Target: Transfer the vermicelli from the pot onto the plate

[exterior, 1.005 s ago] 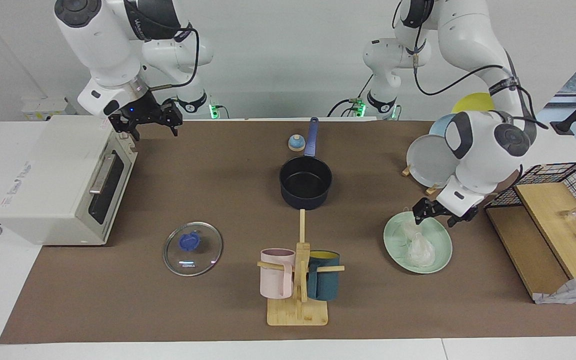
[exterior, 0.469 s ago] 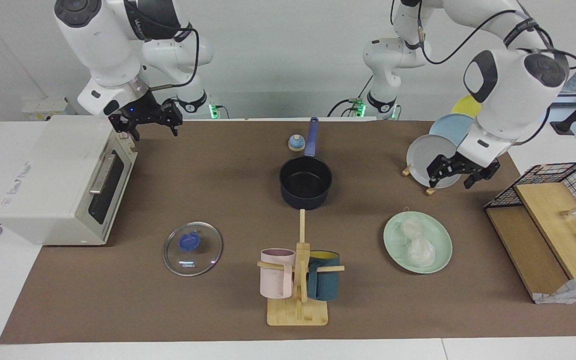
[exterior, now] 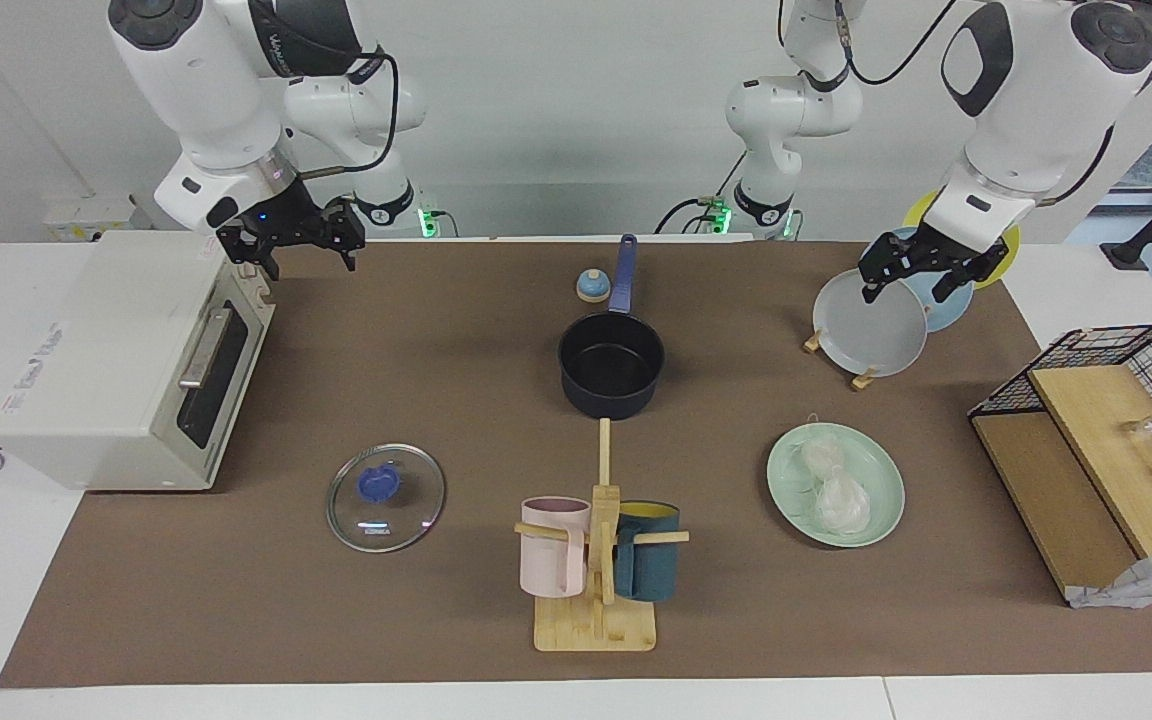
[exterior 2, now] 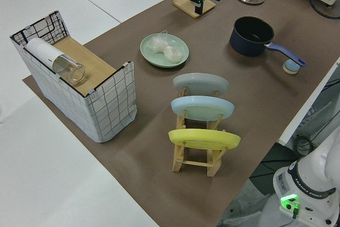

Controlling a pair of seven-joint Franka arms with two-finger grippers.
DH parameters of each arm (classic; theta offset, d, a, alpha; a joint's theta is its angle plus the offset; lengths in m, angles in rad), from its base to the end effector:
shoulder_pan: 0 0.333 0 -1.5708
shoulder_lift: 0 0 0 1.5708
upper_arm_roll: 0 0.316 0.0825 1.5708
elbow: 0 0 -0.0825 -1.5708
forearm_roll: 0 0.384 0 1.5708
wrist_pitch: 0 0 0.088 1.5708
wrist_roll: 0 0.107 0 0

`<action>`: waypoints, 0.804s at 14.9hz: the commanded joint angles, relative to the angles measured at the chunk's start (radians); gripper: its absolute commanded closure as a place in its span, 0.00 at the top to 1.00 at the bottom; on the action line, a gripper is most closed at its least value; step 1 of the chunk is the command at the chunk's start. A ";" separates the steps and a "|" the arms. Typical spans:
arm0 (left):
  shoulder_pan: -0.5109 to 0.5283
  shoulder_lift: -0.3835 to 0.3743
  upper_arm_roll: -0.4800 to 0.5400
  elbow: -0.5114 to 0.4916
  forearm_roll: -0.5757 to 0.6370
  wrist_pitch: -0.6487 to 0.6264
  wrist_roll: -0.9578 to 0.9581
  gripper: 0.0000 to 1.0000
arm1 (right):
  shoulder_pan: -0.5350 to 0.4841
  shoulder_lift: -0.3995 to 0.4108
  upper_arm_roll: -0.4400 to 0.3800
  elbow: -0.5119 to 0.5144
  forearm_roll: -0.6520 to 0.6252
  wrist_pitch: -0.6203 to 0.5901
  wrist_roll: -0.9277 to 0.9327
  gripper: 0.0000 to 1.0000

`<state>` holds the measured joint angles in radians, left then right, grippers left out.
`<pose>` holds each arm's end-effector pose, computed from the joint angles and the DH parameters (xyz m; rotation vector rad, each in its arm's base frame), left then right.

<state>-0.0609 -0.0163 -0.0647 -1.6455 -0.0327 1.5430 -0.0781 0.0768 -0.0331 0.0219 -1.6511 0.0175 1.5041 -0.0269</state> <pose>0.5392 -0.0720 0.5961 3.1149 -0.0731 -0.1387 0.5319 0.0548 0.5995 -3.1176 -0.1962 0.1789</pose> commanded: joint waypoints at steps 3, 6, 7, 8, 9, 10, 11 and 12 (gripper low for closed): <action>-0.011 -0.025 0.005 0.004 0.019 -0.009 -0.009 1.00 | -0.015 -0.014 0.007 -0.006 -0.002 0.004 -0.002 1.00; -0.011 -0.025 0.005 0.012 0.010 -0.004 -0.020 1.00 | -0.017 -0.011 0.006 0.004 -0.007 -0.001 -0.004 1.00; -0.011 -0.025 0.005 0.015 0.010 -0.007 -0.019 1.00 | -0.018 -0.010 0.007 0.013 -0.014 -0.021 -0.004 1.00; -0.011 -0.025 0.005 0.015 0.011 -0.009 -0.019 1.00 | -0.018 -0.007 0.007 0.020 -0.019 -0.031 -0.004 1.00; -0.011 -0.025 0.005 0.013 0.011 -0.009 -0.017 1.00 | -0.018 -0.007 0.006 0.025 -0.019 -0.033 -0.002 1.00; -0.010 -0.027 0.005 0.013 0.011 -0.011 -0.017 1.00 | -0.018 -0.008 0.006 0.025 -0.019 -0.041 -0.002 1.00; -0.007 -0.027 0.003 0.013 0.011 -0.012 -0.015 1.00 | -0.020 -0.007 0.004 0.025 -0.019 -0.045 -0.002 1.00; -0.007 -0.027 0.005 0.013 0.011 -0.011 -0.012 1.00 | -0.028 -0.014 -0.002 0.019 -0.021 -0.045 -0.001 1.00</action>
<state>-0.0609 -0.0291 -0.0647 -1.6313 -0.0327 1.5485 -0.0801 0.0718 -0.0335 0.0173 -1.6309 0.0095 1.4779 -0.0269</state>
